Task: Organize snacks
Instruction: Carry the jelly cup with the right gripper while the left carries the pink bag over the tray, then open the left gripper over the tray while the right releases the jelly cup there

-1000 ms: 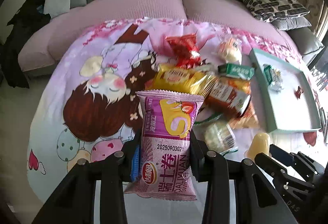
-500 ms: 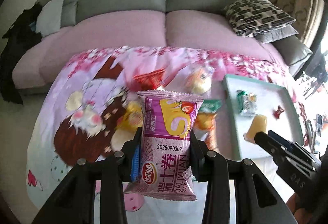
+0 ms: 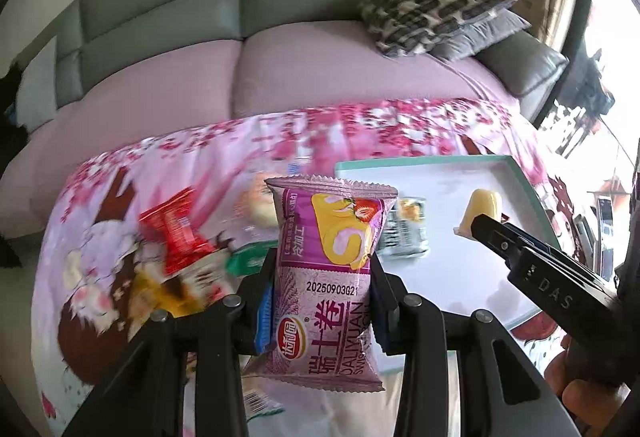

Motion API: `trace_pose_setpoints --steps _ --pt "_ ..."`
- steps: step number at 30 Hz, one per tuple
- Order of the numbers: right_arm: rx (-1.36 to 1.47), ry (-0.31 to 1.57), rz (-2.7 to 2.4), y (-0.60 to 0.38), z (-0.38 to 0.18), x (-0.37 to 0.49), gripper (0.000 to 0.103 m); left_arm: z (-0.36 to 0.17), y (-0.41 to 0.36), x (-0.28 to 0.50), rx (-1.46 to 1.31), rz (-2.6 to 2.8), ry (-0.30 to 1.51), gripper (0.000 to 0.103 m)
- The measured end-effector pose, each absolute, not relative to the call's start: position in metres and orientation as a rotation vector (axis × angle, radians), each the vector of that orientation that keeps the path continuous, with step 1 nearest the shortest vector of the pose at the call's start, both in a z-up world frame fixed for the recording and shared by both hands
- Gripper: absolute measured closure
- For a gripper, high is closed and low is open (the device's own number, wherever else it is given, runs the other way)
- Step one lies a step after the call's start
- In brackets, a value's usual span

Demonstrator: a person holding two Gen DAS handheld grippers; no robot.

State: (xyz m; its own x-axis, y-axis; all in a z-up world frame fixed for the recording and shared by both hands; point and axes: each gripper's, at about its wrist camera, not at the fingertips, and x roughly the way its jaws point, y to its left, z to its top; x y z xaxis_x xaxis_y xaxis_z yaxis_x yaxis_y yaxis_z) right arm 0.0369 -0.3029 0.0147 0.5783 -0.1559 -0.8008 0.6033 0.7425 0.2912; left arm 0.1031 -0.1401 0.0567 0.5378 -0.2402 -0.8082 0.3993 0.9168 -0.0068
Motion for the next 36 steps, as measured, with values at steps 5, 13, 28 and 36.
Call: trace_pose_setpoints --steps 5,13,28,36 --pt "0.583 0.844 -0.567 -0.328 0.012 0.023 0.061 0.045 -0.177 0.11 0.218 -0.432 0.944 0.062" --pt "0.591 0.848 -0.655 -0.354 0.009 0.004 0.061 0.032 -0.216 0.114 0.26 -0.48 0.971 0.062" --pt "0.64 0.904 -0.741 -0.379 -0.007 -0.017 0.061 -0.006 -0.258 0.114 0.308 -0.512 1.054 0.061" --pt "0.65 0.923 -0.743 -0.381 -0.011 -0.017 0.061 -0.016 -0.262 0.112 0.315 -0.5 1.088 0.039"
